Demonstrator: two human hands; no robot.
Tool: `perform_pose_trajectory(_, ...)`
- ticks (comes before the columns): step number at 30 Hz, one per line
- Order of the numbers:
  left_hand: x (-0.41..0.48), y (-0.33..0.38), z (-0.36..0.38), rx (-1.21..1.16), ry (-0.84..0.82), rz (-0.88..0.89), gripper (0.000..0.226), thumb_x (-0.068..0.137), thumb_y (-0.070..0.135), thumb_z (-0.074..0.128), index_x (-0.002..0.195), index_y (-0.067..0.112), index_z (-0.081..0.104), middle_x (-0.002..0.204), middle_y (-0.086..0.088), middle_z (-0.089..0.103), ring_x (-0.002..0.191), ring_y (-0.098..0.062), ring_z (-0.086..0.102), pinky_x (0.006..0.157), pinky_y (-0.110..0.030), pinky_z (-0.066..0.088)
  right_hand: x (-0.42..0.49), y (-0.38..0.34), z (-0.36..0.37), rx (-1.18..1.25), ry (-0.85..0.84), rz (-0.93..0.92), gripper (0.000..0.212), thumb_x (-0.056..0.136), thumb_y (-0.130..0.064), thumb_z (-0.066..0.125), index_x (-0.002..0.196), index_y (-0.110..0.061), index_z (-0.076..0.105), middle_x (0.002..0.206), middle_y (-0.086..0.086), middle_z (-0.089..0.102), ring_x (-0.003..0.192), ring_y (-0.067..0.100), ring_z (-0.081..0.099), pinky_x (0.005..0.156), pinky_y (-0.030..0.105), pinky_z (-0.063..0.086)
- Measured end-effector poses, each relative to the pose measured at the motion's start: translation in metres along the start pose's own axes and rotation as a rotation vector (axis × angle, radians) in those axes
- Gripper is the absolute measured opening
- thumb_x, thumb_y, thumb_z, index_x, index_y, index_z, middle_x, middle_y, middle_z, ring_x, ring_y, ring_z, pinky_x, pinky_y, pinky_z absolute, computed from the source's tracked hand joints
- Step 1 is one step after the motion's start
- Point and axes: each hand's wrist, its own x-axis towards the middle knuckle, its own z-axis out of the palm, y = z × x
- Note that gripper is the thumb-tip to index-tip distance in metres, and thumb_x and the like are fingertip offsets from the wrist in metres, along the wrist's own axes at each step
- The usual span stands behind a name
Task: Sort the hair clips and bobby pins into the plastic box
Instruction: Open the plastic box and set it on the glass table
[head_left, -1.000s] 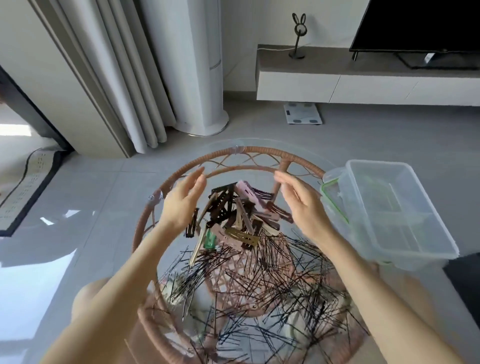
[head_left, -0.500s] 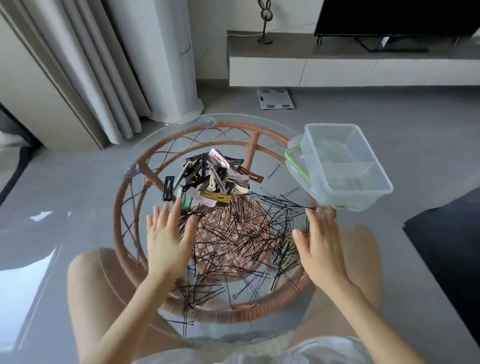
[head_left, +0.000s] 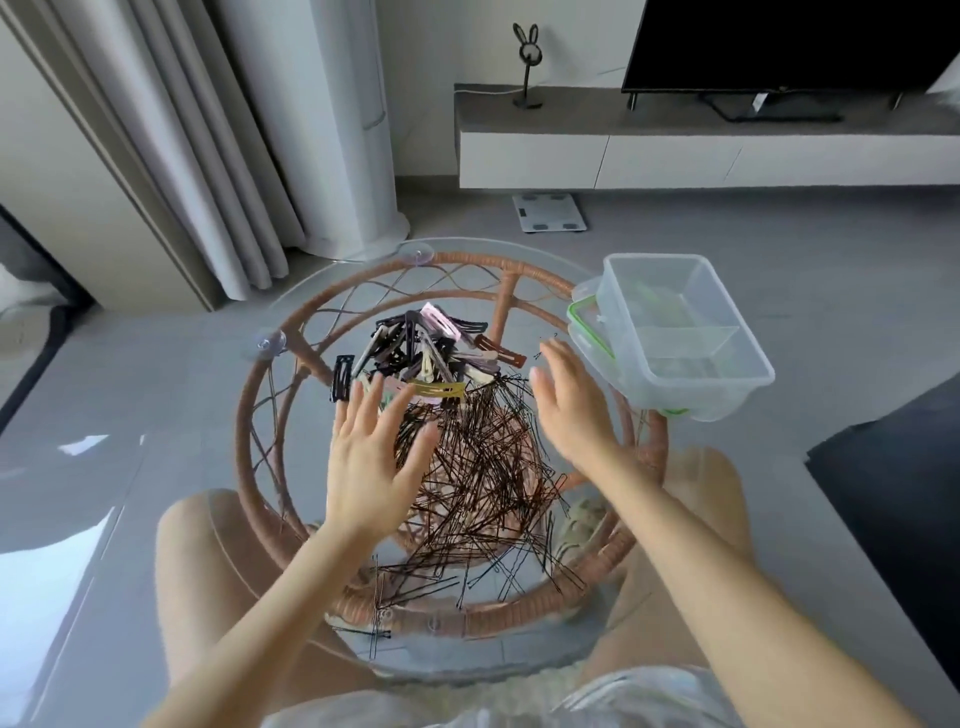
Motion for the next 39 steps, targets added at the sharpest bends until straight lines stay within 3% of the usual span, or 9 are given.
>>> perform_pose_trajectory(4, -0.004, -0.013, -0.006, 0.122, -0.117, 0.150, 0.066, 0.085, 0.066, 0.021, 0.142, 0.034, 0.030, 0.157, 0.001, 0.013, 0.147, -0.018, -0.001, 0.120, -0.041, -0.002, 0.046, 0.017, 0.005, -0.140, -0.184, -0.004, 0.049, 0.100, -0.030, 0.026, 0.144, -0.009, 0.022, 0.156, 0.008, 0.019, 0.144, 0.020, 0.015, 0.118, 0.035, 0.013)
perform_pose_trajectory(9, -0.024, 0.000, -0.004, 0.282, -0.220, 0.491, 0.062, 0.088, 0.066, 0.021, 0.141, 0.036, 0.030, 0.157, -0.002, 0.015, 0.148, -0.023, 0.000, 0.119, -0.048, 0.002, 0.002, 0.010, 0.006, -0.086, -0.195, -0.030, 0.047, 0.101, -0.031, 0.024, 0.143, -0.011, 0.028, 0.153, 0.007, 0.026, 0.142, 0.019, 0.022, 0.117, 0.033, 0.018)
perform_pose_trajectory(12, -0.036, 0.010, 0.004, 0.308, -0.318, 0.797, 0.055, 0.089, 0.064, 0.031, 0.137, 0.039, 0.040, 0.156, -0.005, 0.022, 0.147, -0.027, 0.006, 0.117, -0.054, 0.005, -0.044, 0.000, -0.006, 0.106, -0.255, -0.089, 0.044, 0.100, -0.027, 0.030, 0.141, -0.012, 0.033, 0.149, 0.005, 0.036, 0.137, 0.016, 0.033, 0.111, 0.021, 0.023)
perform_pose_trajectory(15, -0.044, 0.008, 0.005, 0.370, -0.314, 0.969, 0.059, 0.085, 0.067, 0.037, 0.136, 0.038, 0.043, 0.153, -0.008, 0.029, 0.145, -0.032, 0.015, 0.112, -0.062, 0.013, -0.073, 0.008, -0.029, 0.204, -0.101, -0.052, 0.048, 0.095, -0.033, 0.041, 0.139, -0.015, 0.036, 0.146, -0.001, 0.039, 0.135, 0.007, 0.032, 0.106, 0.008, 0.017)
perform_pose_trajectory(19, -0.053, -0.018, -0.006, 0.500, -0.278, 0.768, 0.094, 0.070, 0.086, 0.028, 0.147, 0.036, 0.014, 0.155, -0.015, 0.020, 0.143, -0.039, 0.013, 0.107, -0.065, 0.011, -0.116, 0.031, -0.037, -0.093, -0.293, -0.151, 0.104, 0.068, -0.082, 0.040, 0.146, -0.028, -0.002, 0.156, -0.003, -0.004, 0.145, 0.012, -0.009, 0.118, 0.035, -0.004)
perform_pose_trajectory(22, -0.057, -0.032, -0.006, 0.496, -0.284, 0.484, 0.113, 0.058, 0.094, 0.029, 0.148, 0.033, 0.000, 0.156, -0.017, 0.015, 0.144, -0.036, 0.004, 0.108, -0.066, 0.010, -0.129, 0.038, -0.021, -0.379, -0.366, -0.246, 0.120, 0.056, -0.094, 0.029, 0.140, -0.030, -0.027, 0.153, 0.008, -0.020, 0.143, 0.025, -0.019, 0.115, 0.045, -0.013)
perform_pose_trajectory(26, -0.045, -0.025, 0.004, 0.445, -0.293, 0.280, 0.110, 0.059, 0.094, 0.024, 0.147, 0.035, -0.006, 0.156, -0.014, 0.007, 0.144, -0.040, 0.003, 0.111, -0.065, 0.010, -0.111, 0.019, 0.000, -0.401, -0.315, -0.271, 0.119, 0.061, -0.092, 0.026, 0.144, -0.021, -0.020, 0.153, 0.017, -0.015, 0.142, 0.033, -0.015, 0.113, 0.046, -0.009)
perform_pose_trajectory(30, -0.022, -0.018, 0.013, 0.370, -0.240, 0.172, 0.101, 0.062, 0.091, 0.011, 0.144, 0.038, -0.013, 0.157, -0.011, -0.008, 0.144, -0.037, -0.011, 0.111, -0.053, -0.006, -0.085, -0.002, 0.014, -0.379, -0.327, -0.271, 0.110, 0.063, -0.090, 0.018, 0.137, -0.027, -0.035, 0.150, 0.017, -0.025, 0.141, 0.030, -0.021, 0.115, 0.040, -0.017)
perform_pose_trajectory(39, 0.003, -0.007, 0.014, 0.040, -0.101, 0.061, 0.080, 0.081, 0.071, 0.005, 0.148, 0.027, 0.016, 0.159, -0.004, 0.008, 0.147, -0.022, -0.006, 0.120, -0.045, -0.004, -0.050, -0.031, 0.036, -0.242, -0.162, -0.230, 0.099, 0.073, -0.081, 0.019, 0.147, -0.017, 0.004, 0.155, 0.016, 0.017, 0.144, 0.027, 0.013, 0.119, 0.045, 0.008)
